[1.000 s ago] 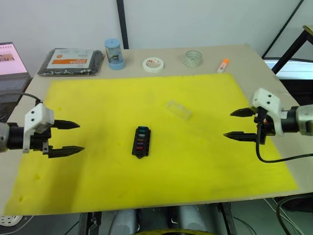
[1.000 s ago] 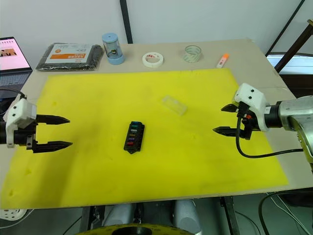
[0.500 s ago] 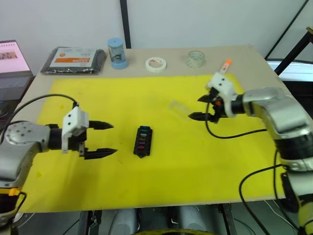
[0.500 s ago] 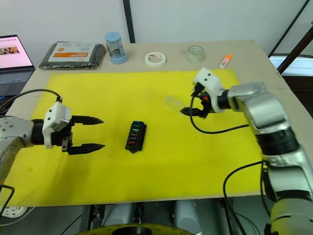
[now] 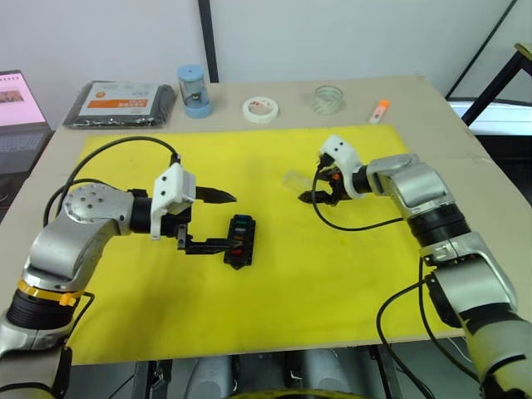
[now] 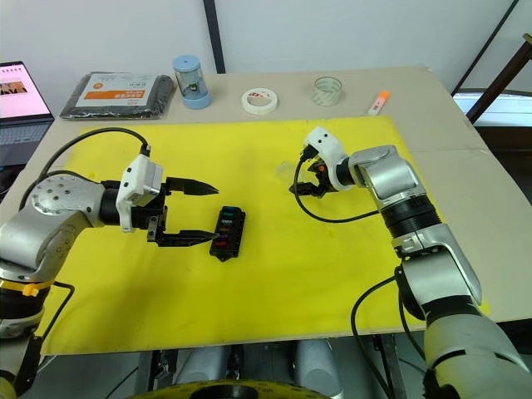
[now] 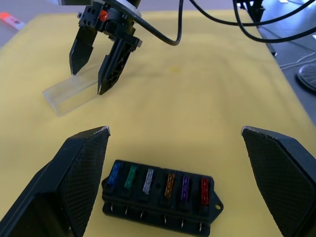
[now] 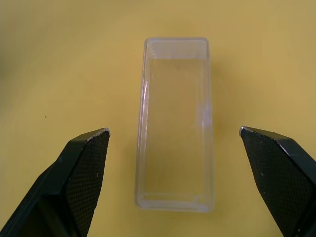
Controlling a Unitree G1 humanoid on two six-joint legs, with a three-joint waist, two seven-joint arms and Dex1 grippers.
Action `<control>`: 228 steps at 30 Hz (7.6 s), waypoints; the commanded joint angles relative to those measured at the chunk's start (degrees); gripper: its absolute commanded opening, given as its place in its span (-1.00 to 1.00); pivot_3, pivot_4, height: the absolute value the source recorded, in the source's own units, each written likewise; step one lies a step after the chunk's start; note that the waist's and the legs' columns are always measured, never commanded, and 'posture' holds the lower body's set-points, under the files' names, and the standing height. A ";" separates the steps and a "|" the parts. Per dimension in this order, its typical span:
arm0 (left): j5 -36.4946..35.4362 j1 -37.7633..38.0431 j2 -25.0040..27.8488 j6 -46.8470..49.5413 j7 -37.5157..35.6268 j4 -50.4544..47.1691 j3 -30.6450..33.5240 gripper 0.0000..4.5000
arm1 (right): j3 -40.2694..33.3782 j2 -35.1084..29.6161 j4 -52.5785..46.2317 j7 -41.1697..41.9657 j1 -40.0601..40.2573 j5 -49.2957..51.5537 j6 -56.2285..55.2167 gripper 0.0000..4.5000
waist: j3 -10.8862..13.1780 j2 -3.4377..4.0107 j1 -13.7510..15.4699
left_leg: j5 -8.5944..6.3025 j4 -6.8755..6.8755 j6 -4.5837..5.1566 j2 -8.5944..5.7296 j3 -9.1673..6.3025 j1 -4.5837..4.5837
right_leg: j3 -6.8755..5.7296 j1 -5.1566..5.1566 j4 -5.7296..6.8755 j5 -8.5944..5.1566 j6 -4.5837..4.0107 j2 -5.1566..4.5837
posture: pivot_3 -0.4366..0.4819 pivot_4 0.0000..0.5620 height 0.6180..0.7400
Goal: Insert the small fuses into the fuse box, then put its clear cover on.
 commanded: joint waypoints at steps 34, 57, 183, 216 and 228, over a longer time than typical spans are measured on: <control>9.59 43.79 -16.41 3.23 40.26 -30.64 4.82 1.00 | 0.55 -5.54 -38.78 9.19 2.07 7.14 12.04 -0.16 | 0.04 0.13 0.33 | -0.06 -0.03 0.11 -0.02 -0.22 0.04 | 0.00 0.05 -0.06 0.00 -0.01 -0.30 | -0.05 -0.47 1.00; 20.44 43.55 -31.27 4.96 57.45 -25.48 -11.68 1.00 | -1.03 -10.61 -47.09 8.13 -0.76 15.77 16.40 -0.16 | -0.03 0.03 0.32 | -0.31 0.00 0.54 -0.03 -0.21 0.14 | -0.02 0.11 -0.16 -0.01 -0.03 -0.39 | -0.05 -0.47 1.00; 19.90 -3.55 -19.49 -29.34 -0.93 32.32 -16.22 0.23 | 13.59 -13.49 -54.96 -2.24 9.08 15.83 22.68 -0.16 | -0.05 0.08 1.44 | -0.41 0.59 0.73 -0.02 -0.42 0.01 | -0.21 0.32 -0.08 0.00 0.00 -0.25 | -0.05 -0.47 1.00; 19.55 -3.07 -20.05 -28.71 -1.10 31.20 -16.75 0.23 | 8.60 -10.87 -52.96 -2.83 6.17 16.82 25.11 0.69 | -0.05 0.09 1.47 | -0.41 0.60 0.73 -0.02 -0.42 -0.01 | -0.21 0.32 -0.08 0.00 0.00 -0.26 | -0.05 -0.47 1.00; 19.66 -3.01 -20.25 -28.83 -1.16 31.02 -17.02 0.23 | 7.88 -10.40 -53.34 -3.04 6.26 17.38 25.74 0.69 | -0.05 0.09 1.47 | -0.41 0.60 0.73 -0.02 -0.43 -0.01 | -0.21 0.32 -0.08 0.00 0.00 -0.27 | -0.05 -0.47 1.00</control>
